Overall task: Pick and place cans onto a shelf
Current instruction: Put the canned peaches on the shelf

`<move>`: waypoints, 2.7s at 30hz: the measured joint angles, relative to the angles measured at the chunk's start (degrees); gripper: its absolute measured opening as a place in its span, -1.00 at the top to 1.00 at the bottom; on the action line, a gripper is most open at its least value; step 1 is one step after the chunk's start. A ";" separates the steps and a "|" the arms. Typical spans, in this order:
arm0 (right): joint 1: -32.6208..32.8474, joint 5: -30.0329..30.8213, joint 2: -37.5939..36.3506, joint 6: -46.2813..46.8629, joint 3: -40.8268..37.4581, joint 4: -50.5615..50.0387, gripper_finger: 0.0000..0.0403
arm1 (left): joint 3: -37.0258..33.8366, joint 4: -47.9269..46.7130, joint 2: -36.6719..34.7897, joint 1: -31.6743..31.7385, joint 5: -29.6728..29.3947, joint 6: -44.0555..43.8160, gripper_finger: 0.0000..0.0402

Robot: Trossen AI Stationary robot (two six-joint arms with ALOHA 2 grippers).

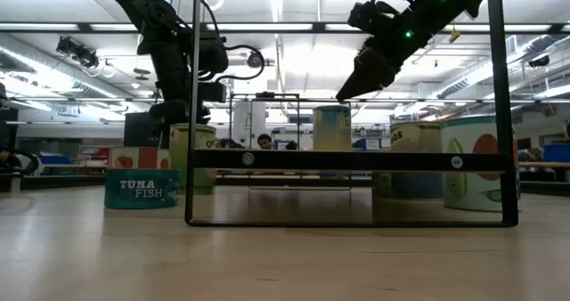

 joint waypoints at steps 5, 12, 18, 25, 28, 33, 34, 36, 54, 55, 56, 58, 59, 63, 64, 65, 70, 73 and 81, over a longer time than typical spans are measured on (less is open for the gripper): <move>0.00 0.02 0.00 -0.50 0.00 0.00 -0.94 | 0.00 0.05 0.01 0.00 -0.04 -0.20 -0.76; 0.00 0.09 -1.08 -0.85 0.04 -0.38 -0.94 | 6.60 -4.78 0.05 0.26 -3.48 0.15 -0.52; 0.00 0.23 -4.00 0.11 0.04 -2.87 -0.94 | 17.54 -15.01 0.03 -0.90 -3.12 -3.49 -0.56; 0.00 -1.03 -7.49 1.74 0.04 -4.08 -0.94 | 25.66 -22.06 0.75 -6.87 -1.78 -10.44 -0.55; 0.00 -1.41 -8.21 2.33 0.04 -5.50 -0.94 | 27.28 -22.76 1.77 -10.06 -1.01 -13.14 -0.55; 0.00 -1.46 -8.89 3.46 0.04 -7.98 -0.94 | 29.66 -20.32 4.87 -14.95 -0.93 -17.45 -0.56; -0.02 -1.46 -8.93 3.45 0.04 -8.26 -0.94 | 30.22 -19.68 5.87 -15.64 -0.95 -17.90 -0.56; -0.19 -1.46 -9.13 3.51 0.04 -8.96 -0.94 | 31.98 -18.94 8.62 -16.70 -0.88 -19.46 -0.56; 0.11 -1.48 -9.25 10.10 0.04 -16.17 -0.94 | 41.62 -18.77 25.46 -14.70 -0.91 -16.47 -0.56; 0.09 -1.46 -9.25 10.10 0.04 -16.17 -0.94 | 41.62 -18.49 25.51 -14.56 -0.97 -16.80 -0.56; 0.09 -1.46 -9.25 10.10 0.04 -16.16 -0.94 | 41.62 -18.09 25.53 -14.51 -1.21 -17.61 -0.56; 0.11 -1.48 -9.25 10.10 0.04 -16.13 -0.94 | 41.59 -17.85 25.60 -14.27 -1.20 -19.32 -0.56; 0.11 -1.48 -9.25 10.10 0.04 -16.12 -0.94 | 41.59 -17.86 25.61 -14.09 -1.02 -20.18 -0.56; 0.09 -1.46 -9.25 9.84 0.04 -15.37 -0.94 | 41.55 -17.92 25.64 -14.03 -1.50 -26.07 -0.56; 0.10 -1.48 -9.25 9.69 0.02 -15.05 -0.94 | 41.55 -17.90 25.67 -14.04 -1.64 -27.21 -0.56; 0.11 -1.49 -9.25 9.54 0.02 -14.84 -0.94 | 41.53 -17.88 25.67 -14.14 -1.79 -28.04 -0.57; 0.10 -1.91 -9.25 9.35 0.02 -13.92 -0.94 | 41.48 -17.77 25.75 -14.69 -2.17 -31.47 -0.67; 0.09 -1.93 -9.25 9.31 0.02 -13.83 -0.94 | 41.21 -18.62 26.10 -15.14 -1.82 -31.18 -0.77; 0.09 -2.95 -9.25 9.66 0.02 -13.74 -0.94 | 41.22 -18.23 25.74 -15.67 -4.96 -29.21 -0.95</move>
